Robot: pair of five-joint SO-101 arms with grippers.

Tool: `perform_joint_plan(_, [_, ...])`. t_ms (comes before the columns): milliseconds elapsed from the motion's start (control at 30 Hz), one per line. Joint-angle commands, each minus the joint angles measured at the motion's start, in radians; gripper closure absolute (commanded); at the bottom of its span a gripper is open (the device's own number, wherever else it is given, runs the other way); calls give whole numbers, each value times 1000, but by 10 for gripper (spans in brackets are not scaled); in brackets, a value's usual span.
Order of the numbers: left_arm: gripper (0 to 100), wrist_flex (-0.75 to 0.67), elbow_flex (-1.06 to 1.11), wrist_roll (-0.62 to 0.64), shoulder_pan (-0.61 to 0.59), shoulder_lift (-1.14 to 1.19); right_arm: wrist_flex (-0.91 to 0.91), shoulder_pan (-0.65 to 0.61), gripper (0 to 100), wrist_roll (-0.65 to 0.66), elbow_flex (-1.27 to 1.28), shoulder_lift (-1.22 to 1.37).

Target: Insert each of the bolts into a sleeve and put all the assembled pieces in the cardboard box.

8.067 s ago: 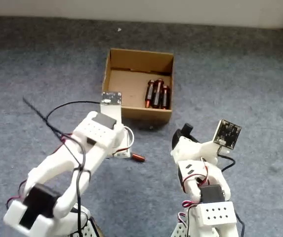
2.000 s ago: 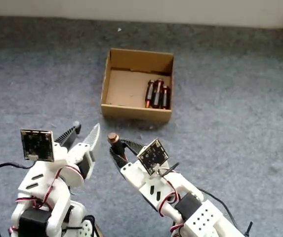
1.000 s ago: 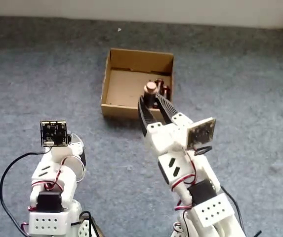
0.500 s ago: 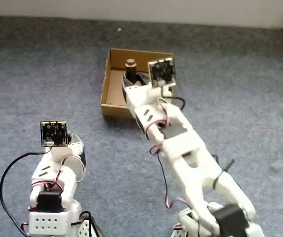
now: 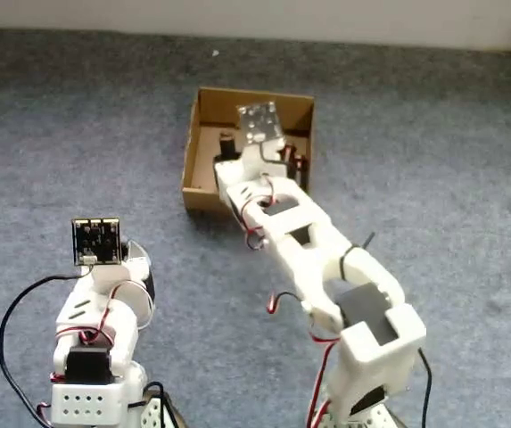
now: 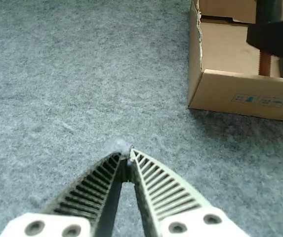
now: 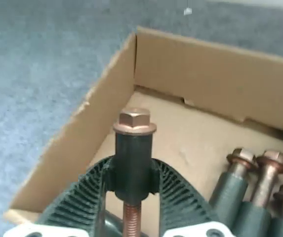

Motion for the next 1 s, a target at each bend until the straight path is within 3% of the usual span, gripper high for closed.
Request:
perform_joint_plan(0, [979, -18, 19, -8, -7, -7, -30, 12, 988, -2, -56, 15])
perform_joint_plan(233, [979, -18, 19, -8, -7, -7, 45, 7, 875, 91, -56, 53])
perform_joint_plan(433, [978, -18, 19, -8, -7, -7, 62, 5, 871, 95, -50, -10])
perform_joint_plan(600, [978, -18, 19, -8, -8, -7, 122, 4, 998, 97, -5, -229])
perform_joint_plan(767, [978, -18, 19, -8, -8, -7, 232, 4, 995, 167, 125, -512])
perform_joint_plan(967, [977, -18, 19, -8, -8, -7, 245, 7, 994, 186, 386, -849])
